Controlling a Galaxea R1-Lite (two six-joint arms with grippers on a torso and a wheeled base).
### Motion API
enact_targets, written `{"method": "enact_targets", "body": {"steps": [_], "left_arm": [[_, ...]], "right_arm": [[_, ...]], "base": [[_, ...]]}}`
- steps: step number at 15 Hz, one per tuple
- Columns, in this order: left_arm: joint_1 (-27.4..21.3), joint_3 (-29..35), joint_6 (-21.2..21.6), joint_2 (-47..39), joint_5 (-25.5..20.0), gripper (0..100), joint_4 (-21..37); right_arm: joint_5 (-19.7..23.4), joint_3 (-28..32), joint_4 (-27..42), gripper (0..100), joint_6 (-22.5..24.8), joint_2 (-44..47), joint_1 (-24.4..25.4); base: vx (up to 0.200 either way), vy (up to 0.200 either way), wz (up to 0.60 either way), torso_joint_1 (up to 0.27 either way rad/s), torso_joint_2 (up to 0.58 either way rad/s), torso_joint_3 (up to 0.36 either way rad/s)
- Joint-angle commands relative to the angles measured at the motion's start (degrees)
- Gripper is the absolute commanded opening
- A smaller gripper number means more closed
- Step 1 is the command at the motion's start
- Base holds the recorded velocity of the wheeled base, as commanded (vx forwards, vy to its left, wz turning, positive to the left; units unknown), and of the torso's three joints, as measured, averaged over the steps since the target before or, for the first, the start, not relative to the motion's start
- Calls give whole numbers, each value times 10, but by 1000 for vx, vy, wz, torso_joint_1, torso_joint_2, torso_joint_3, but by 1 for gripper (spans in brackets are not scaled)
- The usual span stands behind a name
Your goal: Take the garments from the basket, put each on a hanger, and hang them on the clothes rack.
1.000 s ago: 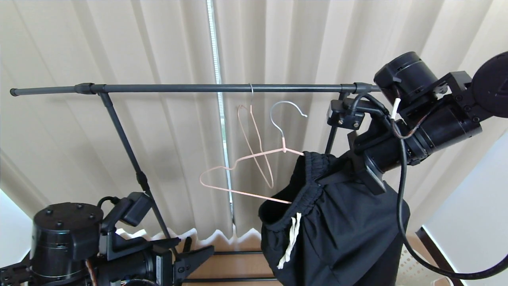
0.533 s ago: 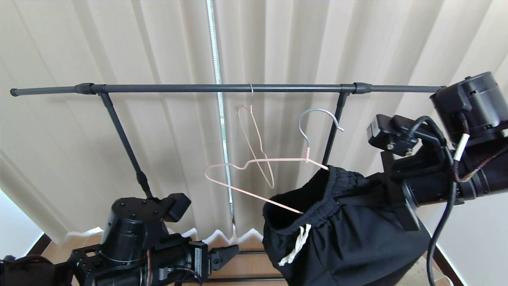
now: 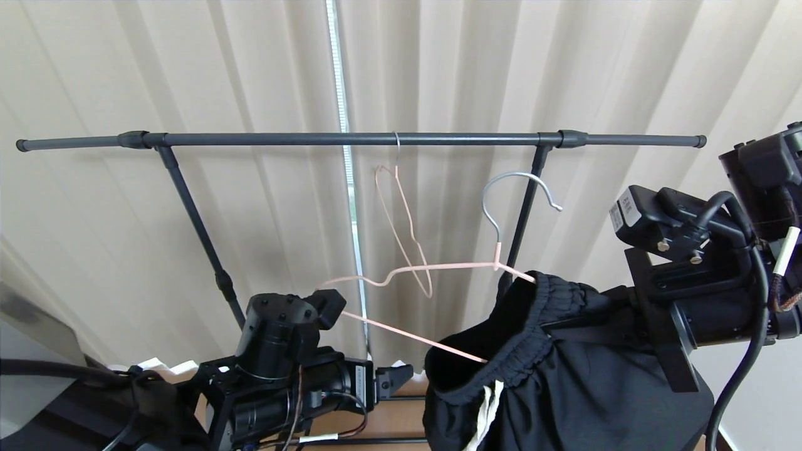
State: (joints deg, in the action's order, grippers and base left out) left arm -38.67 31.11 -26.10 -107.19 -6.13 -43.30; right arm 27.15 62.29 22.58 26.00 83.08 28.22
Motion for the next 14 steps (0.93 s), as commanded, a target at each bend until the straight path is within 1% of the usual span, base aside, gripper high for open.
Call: {"method": "enact_targets", "body": {"steps": [1,2,5,6,8,14], "left_arm": [[-7,26,0,-34,1,100,0],[-7,36,1,-40,1,100,0],[-7,61,1,-60,1,100,-3],[-7,68,1,-71,1,100,-13],[-8,70,1,-91,1,100,-45],[-10,64,2,-92,2,100,-71]], "right_arm": [[0,2,-1,0,-14,0,6],[-2,3,-2,0,-24,0,16],[-2,4,-4,0,-36,0,30],[-2,5,-4,0,-41,0,32],[-3,5,-5,0,-44,0,35],[-4,5,-6,0,-46,4,35]], "base": [[0,0,0,0,0,0],[0,0,0,0,0,0],[0,0,0,0,0,0],[0,0,0,0,0,0],[0,0,0,0,0,0],[0,0,0,0,0,0]]}}
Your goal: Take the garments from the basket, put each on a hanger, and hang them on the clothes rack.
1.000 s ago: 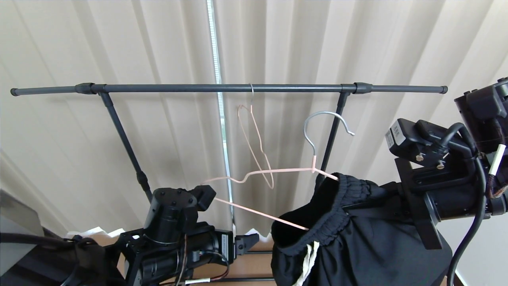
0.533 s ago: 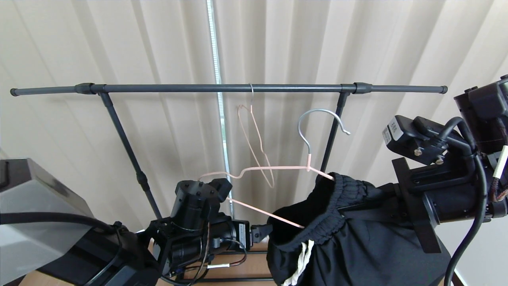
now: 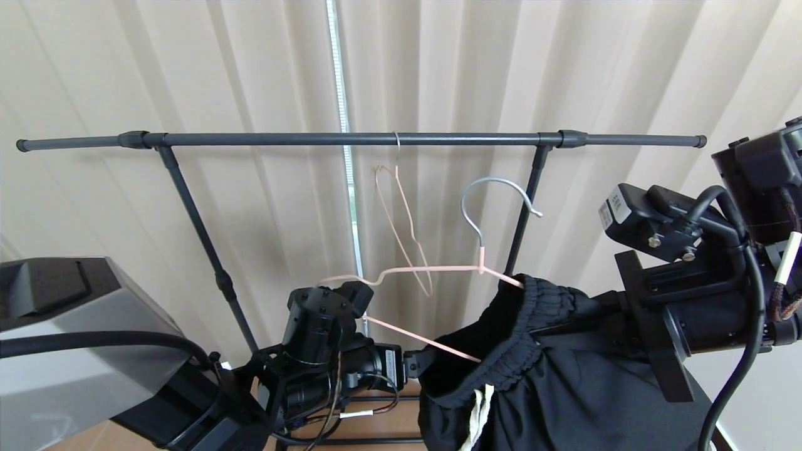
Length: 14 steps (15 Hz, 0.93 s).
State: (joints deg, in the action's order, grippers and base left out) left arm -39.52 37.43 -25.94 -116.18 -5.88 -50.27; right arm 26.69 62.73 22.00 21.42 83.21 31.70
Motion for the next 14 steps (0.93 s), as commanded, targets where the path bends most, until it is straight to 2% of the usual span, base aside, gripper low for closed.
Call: {"method": "enact_targets", "body": {"steps": [1,4,6,8,11,13,14], "left_arm": [[-9,-1,0,-2,0,100,-2],[-16,-20,7,15,15,100,-24],[-27,-50,41,35,15,100,-47],[-39,-81,52,43,15,100,-84],[-35,-122,41,42,11,100,-138],[-27,-149,11,44,10,100,-172],[-14,-167,-5,43,6,100,-201]], "right_arm": [[-1,1,0,0,-1,3,0],[-16,3,0,0,-1,7,-2],[-16,13,0,0,-5,24,-14],[-15,20,0,0,-9,29,-22],[-12,19,-1,0,-9,26,-37],[-8,19,-1,0,-9,21,-51],[9,17,-7,0,-9,18,-52]], "base": [[0,0,0,0,0,0],[0,0,0,0,0,0],[0,0,0,0,0,0],[0,0,0,0,0,0],[0,0,0,0,0,0],[0,0,0,0,0,0],[0,0,0,0,0,0]]}}
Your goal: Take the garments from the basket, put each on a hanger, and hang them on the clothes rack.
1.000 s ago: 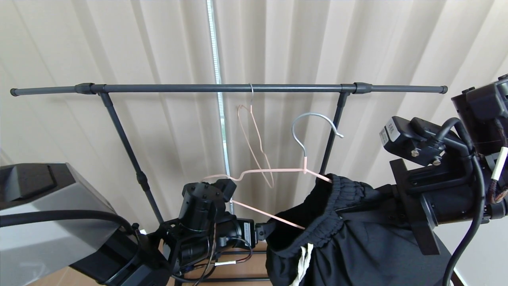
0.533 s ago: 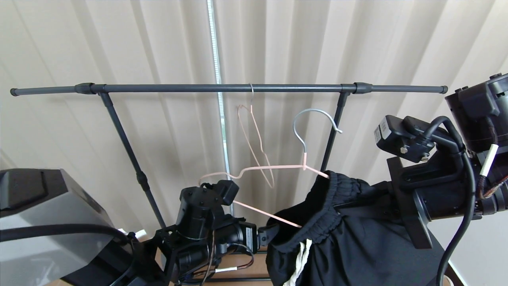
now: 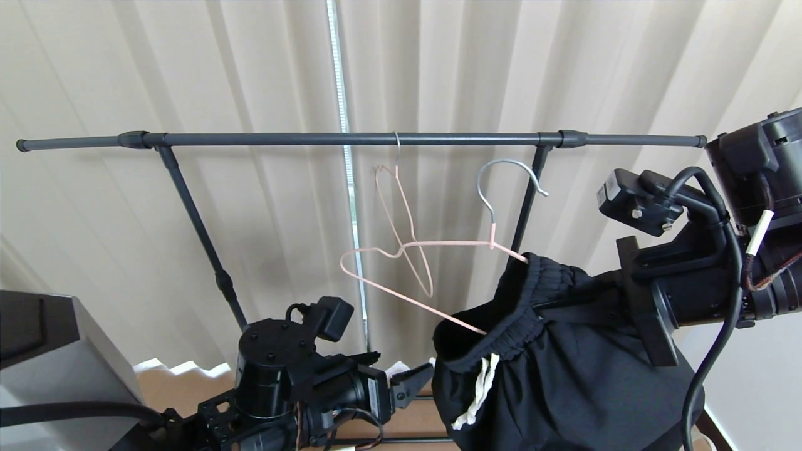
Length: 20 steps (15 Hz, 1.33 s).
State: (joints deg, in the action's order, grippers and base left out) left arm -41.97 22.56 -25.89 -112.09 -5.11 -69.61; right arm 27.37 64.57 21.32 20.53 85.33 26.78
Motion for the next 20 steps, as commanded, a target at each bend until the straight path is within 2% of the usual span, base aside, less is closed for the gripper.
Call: {"method": "enact_targets", "body": {"steps": [1,3,8,11,14,16,20], "left_arm": [[16,-40,-26,3,-23,100,-27],[30,-60,-77,11,-43,100,-42],[75,-46,-144,-1,-122,100,-39],[88,-3,-144,-39,-140,100,-22],[88,56,-144,-45,-152,100,38],[87,86,-144,-44,-157,100,54],[86,100,-144,-44,-162,100,61]], "right_arm": [[19,-3,-6,0,0,-5,-13],[24,-3,-7,0,0,-6,-18],[46,-5,-6,0,0,-24,-22],[73,-13,-6,0,0,-48,-20],[93,-16,-5,0,1,-58,-18],[93,-22,-6,0,1,-56,-15],[94,-23,-6,0,1,-54,-3]], "base": [[0,0,0,0,0,0],[0,0,0,0,0,0],[0,0,0,0,0,0],[0,0,0,0,0,0],[0,0,0,0,0,0],[0,0,0,0,0,0],[0,0,0,0,0,0]]}}
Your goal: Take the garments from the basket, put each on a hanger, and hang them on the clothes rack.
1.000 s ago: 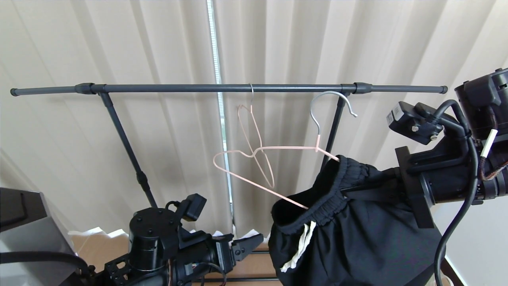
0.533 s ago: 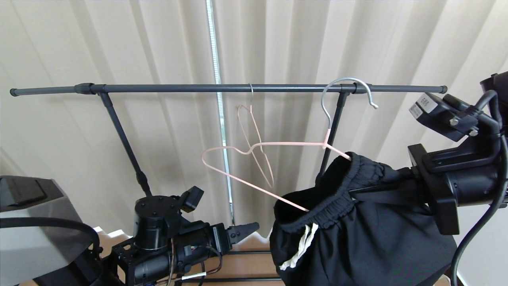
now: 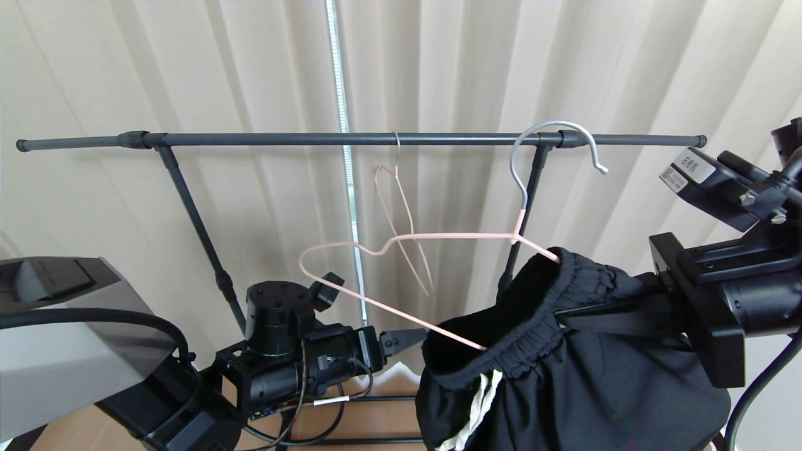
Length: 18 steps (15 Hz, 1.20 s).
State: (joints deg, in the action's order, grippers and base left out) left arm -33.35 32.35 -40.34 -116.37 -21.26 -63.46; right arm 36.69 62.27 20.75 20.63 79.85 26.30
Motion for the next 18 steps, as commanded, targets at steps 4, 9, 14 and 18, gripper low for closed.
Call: {"method": "enact_targets", "body": {"steps": [4,9,14,18], "left_arm": [[-13,9,0,-13,1,100,-1],[-39,9,5,-32,4,100,-1],[-43,-7,40,-24,10,0,-3],[-30,-17,47,12,11,0,-3]], "right_arm": [[1,-1,0,0,-1,2,22],[1,0,-1,0,-1,3,25],[-1,0,-3,0,0,3,14],[-3,-1,-16,0,1,5,-22]], "base": [[0,0,0,0,0,0],[0,0,0,0,0,0],[0,0,0,0,0,0],[0,0,0,0,0,0]]}}
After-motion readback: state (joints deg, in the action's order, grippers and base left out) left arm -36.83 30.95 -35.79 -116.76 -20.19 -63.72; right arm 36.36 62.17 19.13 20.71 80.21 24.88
